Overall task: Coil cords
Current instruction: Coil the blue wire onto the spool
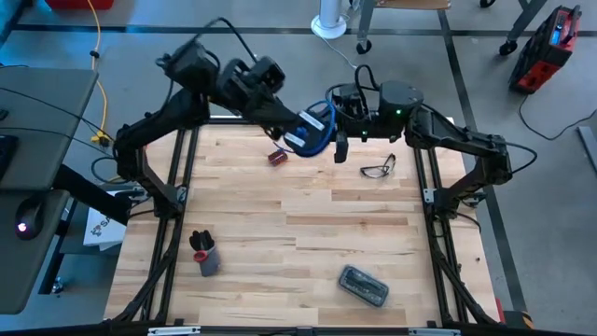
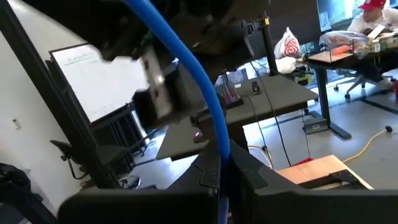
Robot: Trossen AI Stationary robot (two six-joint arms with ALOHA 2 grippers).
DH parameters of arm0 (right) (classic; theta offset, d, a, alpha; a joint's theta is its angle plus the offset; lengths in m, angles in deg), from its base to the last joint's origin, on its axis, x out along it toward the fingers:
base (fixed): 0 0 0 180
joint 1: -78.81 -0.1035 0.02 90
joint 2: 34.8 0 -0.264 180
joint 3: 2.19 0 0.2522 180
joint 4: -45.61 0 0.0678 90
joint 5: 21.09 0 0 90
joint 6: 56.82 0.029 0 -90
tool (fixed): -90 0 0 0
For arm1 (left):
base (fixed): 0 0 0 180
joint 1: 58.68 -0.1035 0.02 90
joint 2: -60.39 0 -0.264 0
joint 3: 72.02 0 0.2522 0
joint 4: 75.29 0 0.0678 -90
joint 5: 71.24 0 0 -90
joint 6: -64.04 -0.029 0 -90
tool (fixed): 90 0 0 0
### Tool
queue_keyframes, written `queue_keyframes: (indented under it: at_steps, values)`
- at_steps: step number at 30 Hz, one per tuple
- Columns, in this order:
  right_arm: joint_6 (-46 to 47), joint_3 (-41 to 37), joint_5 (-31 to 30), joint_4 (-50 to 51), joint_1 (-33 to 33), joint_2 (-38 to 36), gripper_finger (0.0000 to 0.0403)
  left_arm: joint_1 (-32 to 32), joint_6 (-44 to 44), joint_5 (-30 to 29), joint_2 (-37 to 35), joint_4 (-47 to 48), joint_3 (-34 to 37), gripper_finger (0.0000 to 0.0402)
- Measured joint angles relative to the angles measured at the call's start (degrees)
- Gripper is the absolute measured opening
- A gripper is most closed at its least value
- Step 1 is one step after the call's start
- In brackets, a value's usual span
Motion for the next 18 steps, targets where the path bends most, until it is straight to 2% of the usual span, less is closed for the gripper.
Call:
queue_keyframes:
  at_steps: [8,18]
  values:
    - [2.5,0.0,0.4,3.8,0.1,0.0,0.0,3.8,4.8,0.3,2.2,-0.1,0.0,0.0]
    - [7.9,0.0,0.3,7.3,0.9,0.0,0.0,6.9,9.9,0.1,5.3,-5.9,0.0,0.0]
